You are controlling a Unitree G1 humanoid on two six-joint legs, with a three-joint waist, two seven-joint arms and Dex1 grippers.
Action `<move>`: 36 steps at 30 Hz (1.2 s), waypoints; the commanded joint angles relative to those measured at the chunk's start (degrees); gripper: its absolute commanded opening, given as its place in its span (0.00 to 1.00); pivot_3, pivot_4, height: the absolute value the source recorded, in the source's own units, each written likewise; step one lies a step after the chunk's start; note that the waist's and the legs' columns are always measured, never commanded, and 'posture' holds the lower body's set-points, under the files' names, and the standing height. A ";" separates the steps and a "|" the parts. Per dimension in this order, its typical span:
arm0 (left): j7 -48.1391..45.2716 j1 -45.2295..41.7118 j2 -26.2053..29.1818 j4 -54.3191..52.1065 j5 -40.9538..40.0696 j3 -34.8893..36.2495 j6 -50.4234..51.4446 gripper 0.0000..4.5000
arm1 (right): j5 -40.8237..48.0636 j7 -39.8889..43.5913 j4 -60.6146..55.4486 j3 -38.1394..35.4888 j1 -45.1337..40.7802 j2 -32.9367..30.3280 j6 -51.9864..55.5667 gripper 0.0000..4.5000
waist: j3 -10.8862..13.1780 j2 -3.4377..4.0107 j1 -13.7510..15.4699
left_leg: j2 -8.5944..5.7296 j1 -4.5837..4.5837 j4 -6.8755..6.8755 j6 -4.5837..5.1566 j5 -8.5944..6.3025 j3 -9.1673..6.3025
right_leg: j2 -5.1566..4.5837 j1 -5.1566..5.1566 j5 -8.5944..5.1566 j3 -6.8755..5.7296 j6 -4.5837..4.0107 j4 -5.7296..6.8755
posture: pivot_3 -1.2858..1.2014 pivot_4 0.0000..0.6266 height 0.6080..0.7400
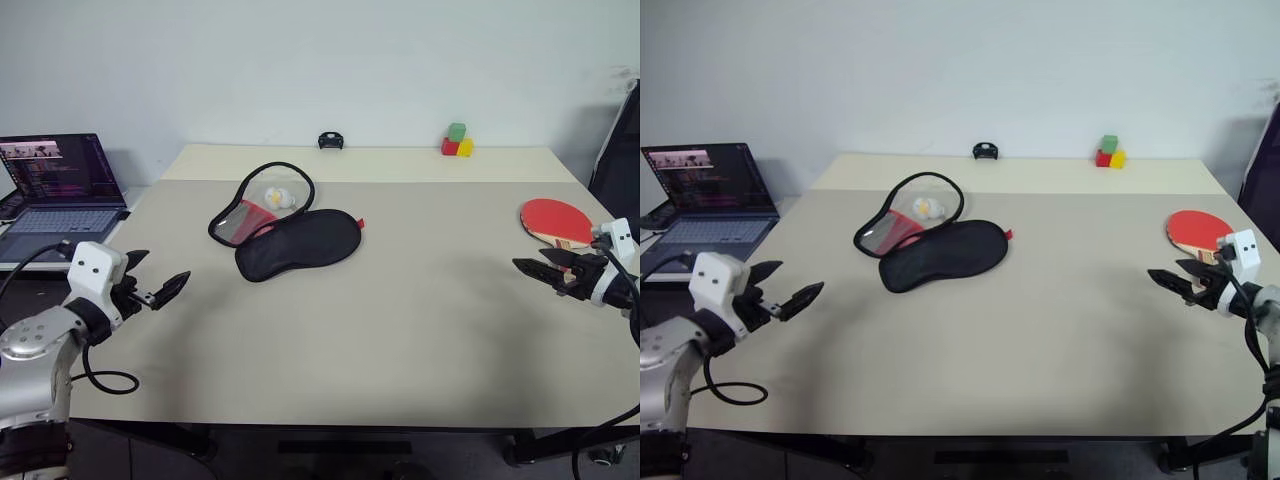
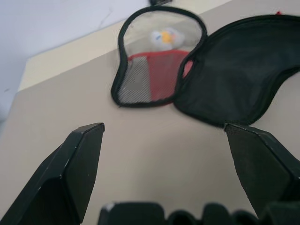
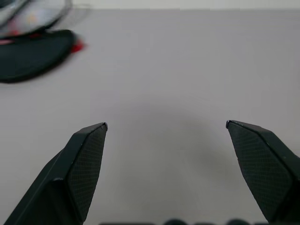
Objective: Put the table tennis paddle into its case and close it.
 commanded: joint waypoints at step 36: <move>3.29 -11.51 -11.52 6.44 2.82 -15.05 14.54 1.00 | 12.33 -13.32 -32.01 8.38 -1.06 11.61 17.03 0.99 | -0.04 -0.13 -0.13 | -0.06 -0.65 0.15 -0.01 0.01 -0.11 | 0.02 -0.55 0.01 -0.08 0.01 0.07 | 0.52 0.24 1.00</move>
